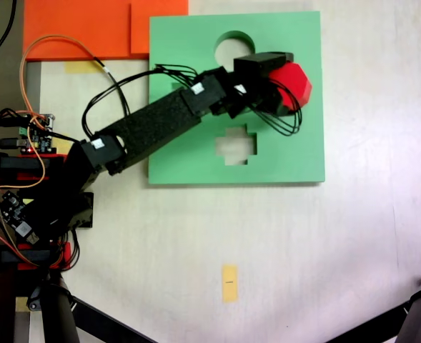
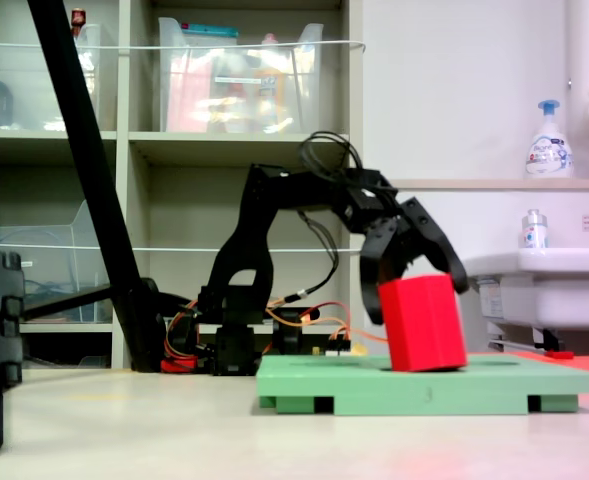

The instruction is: Put the octagonal pillar block into the corresponding hole

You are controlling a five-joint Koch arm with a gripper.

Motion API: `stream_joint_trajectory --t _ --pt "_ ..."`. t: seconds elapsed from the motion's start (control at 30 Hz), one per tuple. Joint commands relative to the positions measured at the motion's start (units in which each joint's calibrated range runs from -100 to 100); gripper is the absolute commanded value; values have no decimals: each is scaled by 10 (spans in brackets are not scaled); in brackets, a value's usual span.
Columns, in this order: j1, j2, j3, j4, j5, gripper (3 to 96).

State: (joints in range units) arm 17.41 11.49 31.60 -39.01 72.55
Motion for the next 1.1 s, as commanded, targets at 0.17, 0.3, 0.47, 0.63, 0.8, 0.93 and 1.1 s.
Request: stream_joint_trajectory --t 0.17,0.3,0.47,0.63,0.8,0.93,1.1 --pt "10 -12 13 -30 5 399" --pt "11 -72 13 -101 3 399" --pt "11 -140 13 -138 1 397" --pt "10 -148 12 -148 -2 397" --pt "9 -127 12 -147 -7 397" --pt "7 -94 17 -140 -9 397" --pt "5 -17 54 -129 -15 397"
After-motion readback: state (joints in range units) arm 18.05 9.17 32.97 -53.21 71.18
